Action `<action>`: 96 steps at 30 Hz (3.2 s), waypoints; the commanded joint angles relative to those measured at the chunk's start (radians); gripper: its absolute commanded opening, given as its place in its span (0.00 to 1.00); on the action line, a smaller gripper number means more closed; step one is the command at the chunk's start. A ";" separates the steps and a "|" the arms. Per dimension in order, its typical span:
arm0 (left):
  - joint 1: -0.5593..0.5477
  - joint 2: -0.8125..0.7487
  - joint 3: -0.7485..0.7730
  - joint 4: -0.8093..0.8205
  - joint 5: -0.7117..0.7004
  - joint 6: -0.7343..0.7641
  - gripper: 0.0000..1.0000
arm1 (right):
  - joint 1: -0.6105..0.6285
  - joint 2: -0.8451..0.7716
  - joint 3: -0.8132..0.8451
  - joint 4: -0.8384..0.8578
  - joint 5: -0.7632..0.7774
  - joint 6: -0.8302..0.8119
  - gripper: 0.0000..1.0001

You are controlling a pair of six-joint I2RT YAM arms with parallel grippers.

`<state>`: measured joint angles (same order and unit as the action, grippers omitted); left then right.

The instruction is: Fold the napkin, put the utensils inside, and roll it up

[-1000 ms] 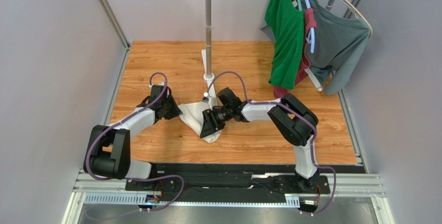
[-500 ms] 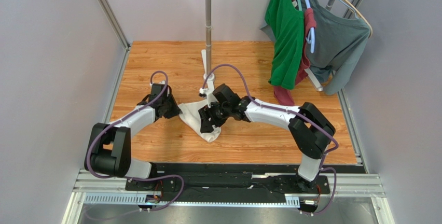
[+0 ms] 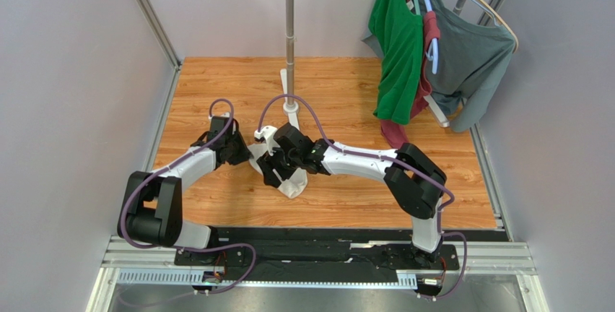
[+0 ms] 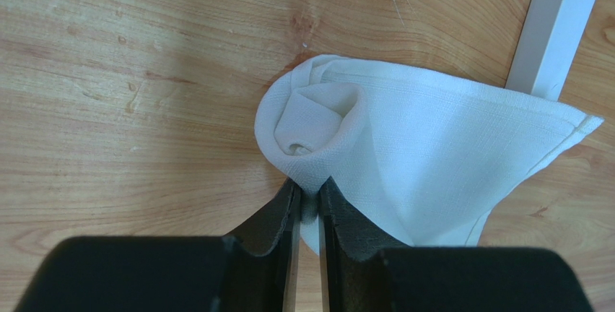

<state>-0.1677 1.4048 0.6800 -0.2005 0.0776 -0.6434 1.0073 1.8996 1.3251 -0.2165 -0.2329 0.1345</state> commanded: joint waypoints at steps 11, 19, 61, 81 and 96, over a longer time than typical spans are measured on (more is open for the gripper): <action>0.005 0.010 0.026 -0.028 -0.010 0.027 0.20 | 0.011 0.105 0.051 -0.001 0.055 -0.056 0.61; 0.004 0.005 0.026 -0.025 -0.010 0.025 0.20 | 0.016 0.150 0.008 0.008 0.108 0.002 0.59; 0.005 -0.204 -0.088 0.038 -0.001 -0.022 0.58 | -0.173 0.286 -0.158 0.233 -0.467 0.218 0.19; 0.005 -0.102 -0.085 0.029 -0.013 -0.041 0.47 | -0.225 0.340 -0.096 0.236 -0.568 0.278 0.23; 0.005 -0.056 -0.037 -0.027 -0.052 0.016 0.38 | -0.226 0.142 0.008 -0.059 -0.389 0.133 0.67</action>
<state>-0.1650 1.3300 0.6117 -0.2012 0.0738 -0.6670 0.7868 2.1029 1.2999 -0.0772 -0.7856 0.3618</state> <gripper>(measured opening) 0.389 0.661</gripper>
